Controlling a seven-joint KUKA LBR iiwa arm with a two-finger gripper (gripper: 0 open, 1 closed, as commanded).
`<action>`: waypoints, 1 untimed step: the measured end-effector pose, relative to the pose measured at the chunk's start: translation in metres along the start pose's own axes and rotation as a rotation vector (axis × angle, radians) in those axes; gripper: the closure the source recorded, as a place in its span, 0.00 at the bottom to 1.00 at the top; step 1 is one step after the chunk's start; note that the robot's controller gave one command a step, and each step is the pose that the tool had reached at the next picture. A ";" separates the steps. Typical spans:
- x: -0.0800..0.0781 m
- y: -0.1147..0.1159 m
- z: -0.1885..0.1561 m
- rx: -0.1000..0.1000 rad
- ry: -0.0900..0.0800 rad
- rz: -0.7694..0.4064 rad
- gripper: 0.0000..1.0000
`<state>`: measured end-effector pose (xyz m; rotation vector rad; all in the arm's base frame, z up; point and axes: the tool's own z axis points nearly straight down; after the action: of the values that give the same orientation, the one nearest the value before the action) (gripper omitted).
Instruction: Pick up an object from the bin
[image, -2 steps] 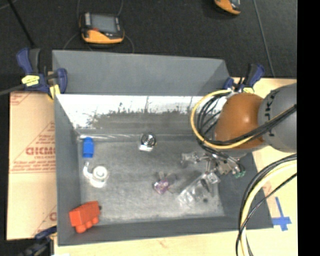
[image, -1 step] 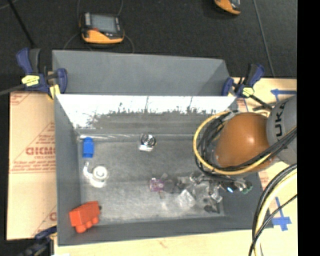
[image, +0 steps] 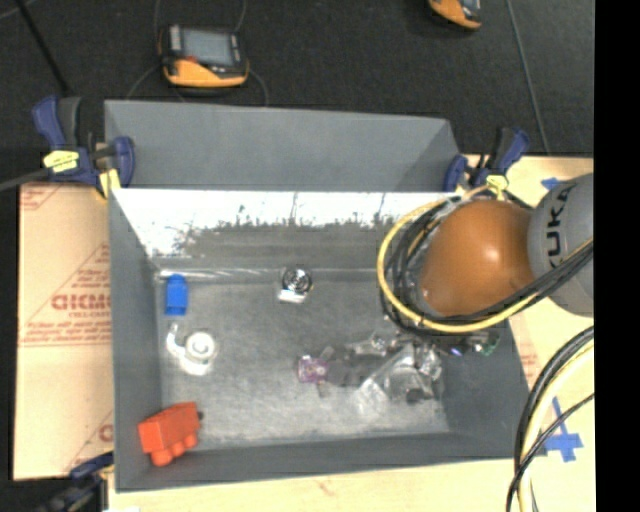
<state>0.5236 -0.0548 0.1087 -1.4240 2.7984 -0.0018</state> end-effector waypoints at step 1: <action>0.019 -0.027 0.039 0.002 -0.003 -0.436 0.00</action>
Offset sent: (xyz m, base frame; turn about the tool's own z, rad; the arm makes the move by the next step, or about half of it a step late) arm 0.0097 -0.0297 -0.0387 -0.4389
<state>0.5342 -0.0857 0.0696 -1.9932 2.4218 -0.0034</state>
